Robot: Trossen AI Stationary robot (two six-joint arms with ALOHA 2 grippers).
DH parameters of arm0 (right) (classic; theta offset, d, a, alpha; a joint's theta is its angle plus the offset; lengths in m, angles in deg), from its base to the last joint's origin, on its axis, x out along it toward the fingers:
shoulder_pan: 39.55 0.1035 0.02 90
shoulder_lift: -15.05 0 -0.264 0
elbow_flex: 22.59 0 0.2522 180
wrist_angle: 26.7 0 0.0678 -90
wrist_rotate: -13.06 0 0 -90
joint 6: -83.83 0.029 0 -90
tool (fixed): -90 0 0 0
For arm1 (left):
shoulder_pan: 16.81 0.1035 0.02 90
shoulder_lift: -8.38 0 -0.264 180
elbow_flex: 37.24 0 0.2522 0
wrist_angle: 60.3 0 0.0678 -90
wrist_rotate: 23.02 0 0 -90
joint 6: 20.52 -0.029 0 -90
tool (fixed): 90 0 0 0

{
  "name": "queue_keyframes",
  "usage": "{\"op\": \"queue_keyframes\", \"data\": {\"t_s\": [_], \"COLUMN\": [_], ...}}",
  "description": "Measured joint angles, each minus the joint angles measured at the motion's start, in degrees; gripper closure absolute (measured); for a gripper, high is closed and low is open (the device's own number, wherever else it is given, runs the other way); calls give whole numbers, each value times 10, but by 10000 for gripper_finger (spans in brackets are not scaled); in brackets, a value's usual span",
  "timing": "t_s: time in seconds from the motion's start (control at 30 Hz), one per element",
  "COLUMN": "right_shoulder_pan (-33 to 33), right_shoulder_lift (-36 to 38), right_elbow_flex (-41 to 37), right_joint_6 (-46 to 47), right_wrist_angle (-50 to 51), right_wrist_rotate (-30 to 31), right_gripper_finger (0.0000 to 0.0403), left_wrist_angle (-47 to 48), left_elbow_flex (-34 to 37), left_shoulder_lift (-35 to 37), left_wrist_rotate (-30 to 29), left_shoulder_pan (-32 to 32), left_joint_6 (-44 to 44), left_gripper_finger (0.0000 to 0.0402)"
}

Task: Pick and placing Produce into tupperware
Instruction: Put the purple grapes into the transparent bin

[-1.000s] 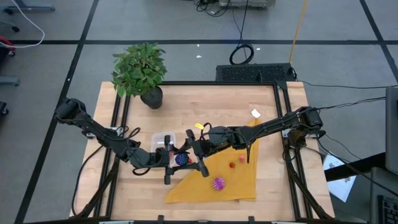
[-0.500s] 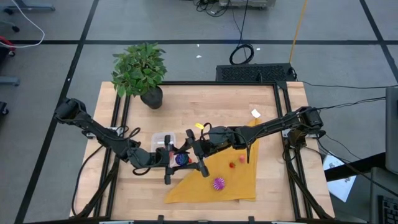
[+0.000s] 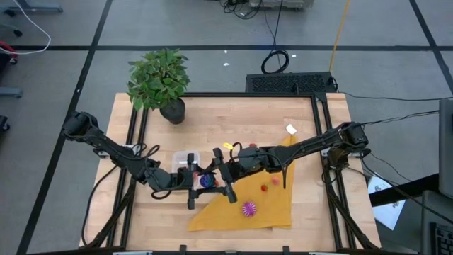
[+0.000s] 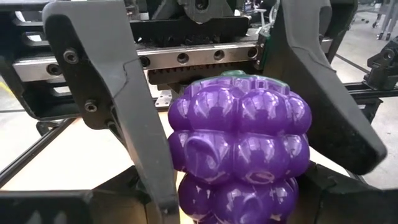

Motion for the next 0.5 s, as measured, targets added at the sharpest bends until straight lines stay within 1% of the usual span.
{"op": "queue_keyframes", "data": {"t_s": [0.13, 0.3, 0.5], "right_shoulder_pan": [4, 5, 5], "right_shoulder_lift": [3, 3, 5], "right_elbow_flex": [0, 0, 0], "right_joint_6": [-8, -10, -22], "right_wrist_angle": [1, -1, -1], "right_wrist_rotate": [24, 24, 24], "right_gripper_finger": [125, 102, 94], "left_wrist_angle": [0, 0, -1], "left_elbow_flex": [0, 0, 0], "left_shoulder_lift": [0, 0, 0], "left_wrist_rotate": [0, 0, -1], "left_shoulder_pan": [0, 0, 0], "left_joint_6": [0, 0, 0], "left_gripper_finger": [176, 176, 176]}}
